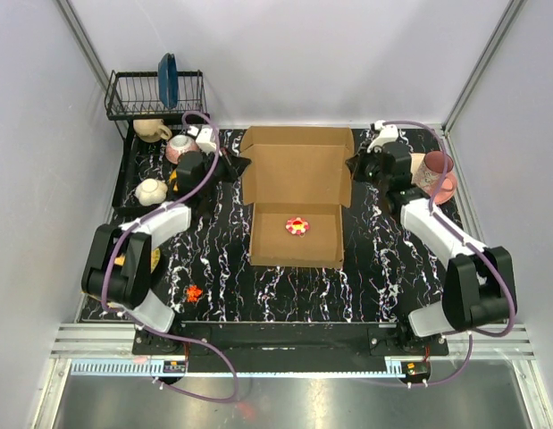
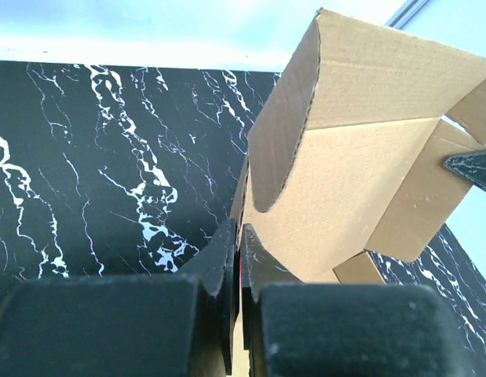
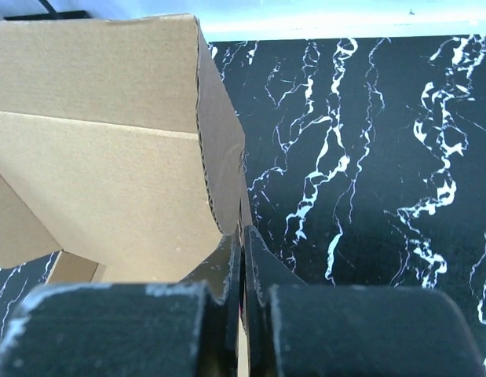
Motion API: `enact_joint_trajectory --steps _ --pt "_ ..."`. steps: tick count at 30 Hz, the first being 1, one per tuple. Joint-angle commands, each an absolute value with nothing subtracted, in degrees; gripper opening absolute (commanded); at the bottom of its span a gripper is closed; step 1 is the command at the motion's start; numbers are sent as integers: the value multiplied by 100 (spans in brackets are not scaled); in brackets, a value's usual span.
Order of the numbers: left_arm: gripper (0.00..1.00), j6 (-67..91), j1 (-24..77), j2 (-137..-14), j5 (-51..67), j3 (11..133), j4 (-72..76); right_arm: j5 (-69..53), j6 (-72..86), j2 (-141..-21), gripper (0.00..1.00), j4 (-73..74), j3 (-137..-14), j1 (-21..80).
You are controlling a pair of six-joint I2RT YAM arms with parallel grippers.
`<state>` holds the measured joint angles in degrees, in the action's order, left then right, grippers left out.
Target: Fold the paper box
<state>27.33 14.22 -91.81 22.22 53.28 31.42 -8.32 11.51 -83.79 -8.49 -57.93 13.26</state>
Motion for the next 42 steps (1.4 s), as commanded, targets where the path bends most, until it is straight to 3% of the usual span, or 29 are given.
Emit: enact_joint_trajectory --steps 1,13,18,28,42 --pt "0 2918 1721 -8631 926 4747 4631 226 1494 -7955 0 -1230 -5292 1801" --pt "0 2777 2846 -8077 -1378 3183 6511 1747 2214 -7453 0 -1643 -4545 2724" --pt "0 3006 3111 -8051 -1784 2647 7338 2205 2558 -7296 0 -1793 -4263 3076" --pt "0 3120 3761 -7717 -2530 2198 7611 3110 3067 -6970 0 -1951 -3683 3690" --pt "0 4921 4069 -7568 -3112 1573 7822 3612 3059 -6522 0 -1793 -2962 4262"
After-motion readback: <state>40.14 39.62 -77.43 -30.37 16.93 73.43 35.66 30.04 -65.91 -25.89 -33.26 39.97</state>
